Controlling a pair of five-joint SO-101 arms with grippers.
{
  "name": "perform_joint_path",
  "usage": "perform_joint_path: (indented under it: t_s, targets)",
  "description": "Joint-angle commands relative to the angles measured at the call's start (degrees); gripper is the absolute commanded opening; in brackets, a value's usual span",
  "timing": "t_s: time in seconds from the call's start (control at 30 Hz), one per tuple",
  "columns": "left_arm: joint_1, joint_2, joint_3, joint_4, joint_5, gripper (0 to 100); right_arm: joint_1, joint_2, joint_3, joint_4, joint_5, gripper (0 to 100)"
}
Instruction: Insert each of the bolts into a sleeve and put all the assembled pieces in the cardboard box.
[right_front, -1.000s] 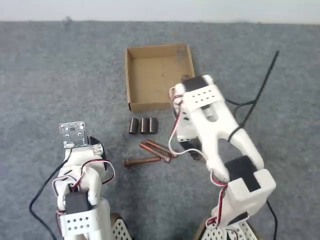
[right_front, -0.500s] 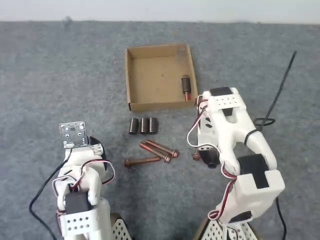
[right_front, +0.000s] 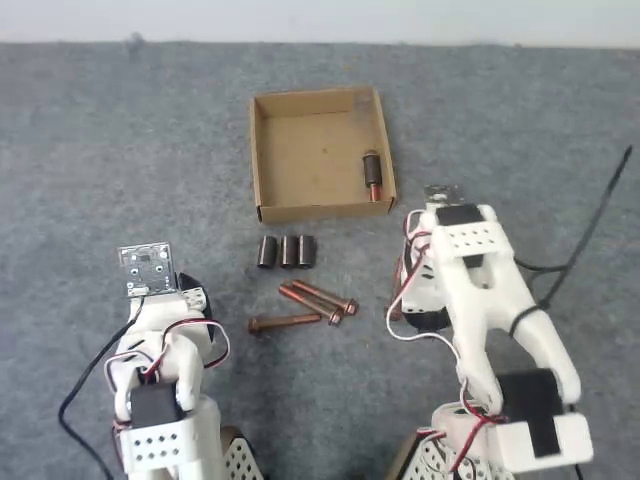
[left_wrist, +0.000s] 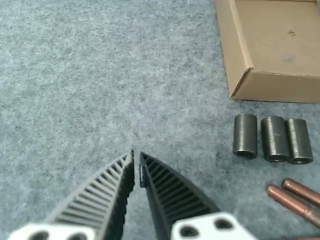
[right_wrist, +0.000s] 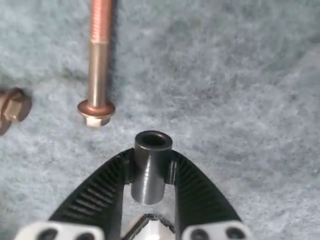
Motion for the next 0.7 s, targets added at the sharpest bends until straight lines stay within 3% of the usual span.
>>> perform_joint_path:
  t_s: [0.0, 0.2, 0.4, 0.67]
  targets:
    - [-0.3, -0.4, -0.5, 0.4, -0.6, 1, 4.0, -5.1, 0.5, -0.9, 0.8, 0.7]
    - [-0.3, -0.7, -0.5, 1.1, -0.6, 1, 9.7, -3.8, 6.2, -11.1, 0.9, 0.7]
    - [-0.5, -0.4, -2.3, -2.5, -0.4, 1, 9.9, -1.8, 7.0, -15.1, 0.9, 0.7]
    - [0.4, 2.5, -26.6, 17.1, -1.0, 1, 9.8, 0.0, 6.8, -16.3, 0.9, 0.7]
